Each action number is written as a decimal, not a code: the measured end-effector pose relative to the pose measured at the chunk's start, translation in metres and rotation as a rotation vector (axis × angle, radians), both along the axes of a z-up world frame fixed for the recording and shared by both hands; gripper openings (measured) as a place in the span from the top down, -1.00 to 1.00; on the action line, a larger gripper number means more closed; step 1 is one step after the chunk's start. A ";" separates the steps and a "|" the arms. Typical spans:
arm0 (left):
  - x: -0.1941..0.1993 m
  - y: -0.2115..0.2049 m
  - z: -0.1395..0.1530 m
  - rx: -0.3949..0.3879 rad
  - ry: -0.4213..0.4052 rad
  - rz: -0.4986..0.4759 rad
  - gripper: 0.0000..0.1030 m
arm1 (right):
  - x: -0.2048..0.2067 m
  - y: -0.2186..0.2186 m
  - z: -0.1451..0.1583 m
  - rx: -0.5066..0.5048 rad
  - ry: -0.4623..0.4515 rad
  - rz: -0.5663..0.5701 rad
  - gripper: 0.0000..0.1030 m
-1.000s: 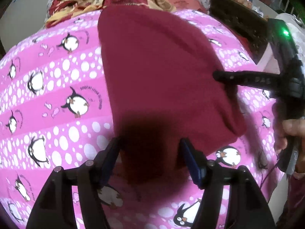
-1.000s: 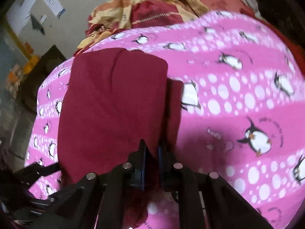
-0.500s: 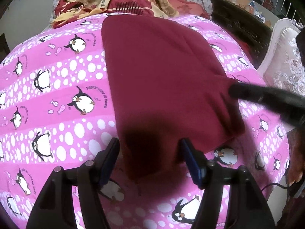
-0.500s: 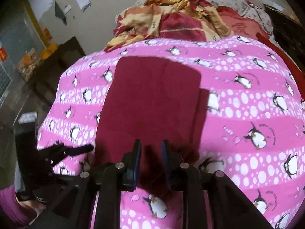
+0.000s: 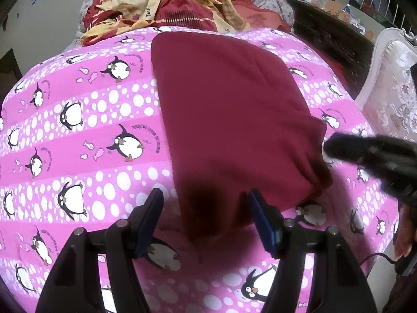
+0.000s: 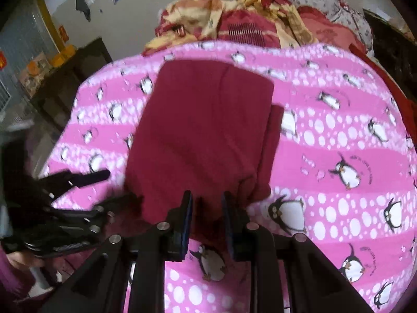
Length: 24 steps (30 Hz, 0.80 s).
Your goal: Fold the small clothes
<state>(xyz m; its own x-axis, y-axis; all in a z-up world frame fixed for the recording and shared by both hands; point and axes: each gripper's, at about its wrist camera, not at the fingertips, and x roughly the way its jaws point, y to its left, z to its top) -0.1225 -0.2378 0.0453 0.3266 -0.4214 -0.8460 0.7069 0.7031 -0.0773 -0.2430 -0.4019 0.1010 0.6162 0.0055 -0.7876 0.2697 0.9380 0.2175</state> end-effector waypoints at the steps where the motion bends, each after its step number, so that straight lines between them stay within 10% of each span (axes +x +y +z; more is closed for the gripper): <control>1: 0.000 -0.001 0.000 -0.001 0.001 0.002 -0.29 | 0.002 -0.002 0.003 -0.008 -0.013 -0.019 0.06; 14: 0.023 -0.008 -0.002 -0.052 0.056 0.022 -0.41 | 0.036 -0.057 -0.056 0.131 0.056 -0.165 -0.10; 24: 0.080 -0.012 -0.023 -0.222 0.234 0.091 -0.50 | 0.036 -0.094 -0.070 0.291 -0.091 -0.142 -0.56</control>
<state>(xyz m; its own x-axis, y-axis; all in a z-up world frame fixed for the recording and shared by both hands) -0.0426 -0.2498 0.0227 0.1796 -0.5818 -0.7932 0.5867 0.7106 -0.3884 -0.2071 -0.4954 0.0314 0.6944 0.1314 -0.7075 0.3605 0.7874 0.5000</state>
